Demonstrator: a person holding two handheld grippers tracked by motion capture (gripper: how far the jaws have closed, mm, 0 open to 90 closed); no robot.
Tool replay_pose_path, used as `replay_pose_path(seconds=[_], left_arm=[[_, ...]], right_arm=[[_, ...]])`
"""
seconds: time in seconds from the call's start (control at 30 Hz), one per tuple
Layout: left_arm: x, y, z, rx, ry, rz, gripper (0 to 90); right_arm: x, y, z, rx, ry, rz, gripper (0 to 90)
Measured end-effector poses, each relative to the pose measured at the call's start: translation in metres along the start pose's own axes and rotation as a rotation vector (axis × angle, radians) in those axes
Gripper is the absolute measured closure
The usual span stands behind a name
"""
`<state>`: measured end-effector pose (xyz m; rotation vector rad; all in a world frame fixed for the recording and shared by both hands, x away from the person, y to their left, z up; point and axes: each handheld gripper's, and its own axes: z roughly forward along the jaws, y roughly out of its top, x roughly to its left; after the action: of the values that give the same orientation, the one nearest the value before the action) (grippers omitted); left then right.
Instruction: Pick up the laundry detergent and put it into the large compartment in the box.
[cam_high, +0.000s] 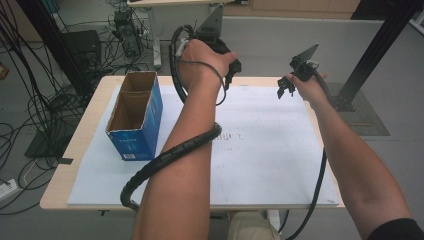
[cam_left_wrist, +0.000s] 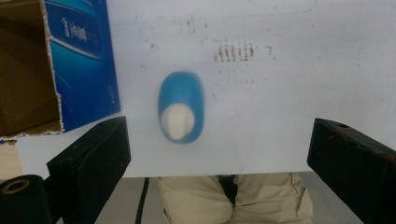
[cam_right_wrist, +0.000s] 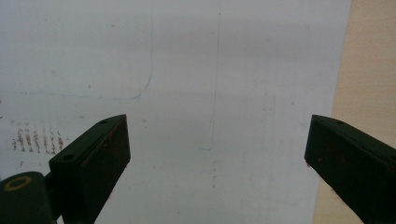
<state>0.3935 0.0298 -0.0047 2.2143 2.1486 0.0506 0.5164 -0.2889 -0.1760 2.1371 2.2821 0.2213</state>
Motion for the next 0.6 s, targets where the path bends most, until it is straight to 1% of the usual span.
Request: replay_pose_path(seconds=[0.3, 0.4, 0.47, 0.6], left_arm=[[0.018, 0.000, -0.008, -0.010, 0.007, -0.021, 6.4], [0.021, 0.000, -0.008, -0.009, 0.013, -0.027, 6.4], [0.025, 0.001, -0.007, -0.007, 0.021, -0.041, 6.3], [0.030, 0.002, -0.005, -0.006, 0.021, -0.050, 6.1]], right_arm=[[0.002, 0.000, 0.000, 0.003, -0.003, 0.002, 6.7], [0.002, 0.000, 0.001, 0.006, -0.005, 0.000, 6.7], [0.002, 0.000, 0.001, 0.009, -0.007, 0.000, 6.7], [0.001, 0.000, 0.000, 0.008, -0.007, 0.003, 6.7]])
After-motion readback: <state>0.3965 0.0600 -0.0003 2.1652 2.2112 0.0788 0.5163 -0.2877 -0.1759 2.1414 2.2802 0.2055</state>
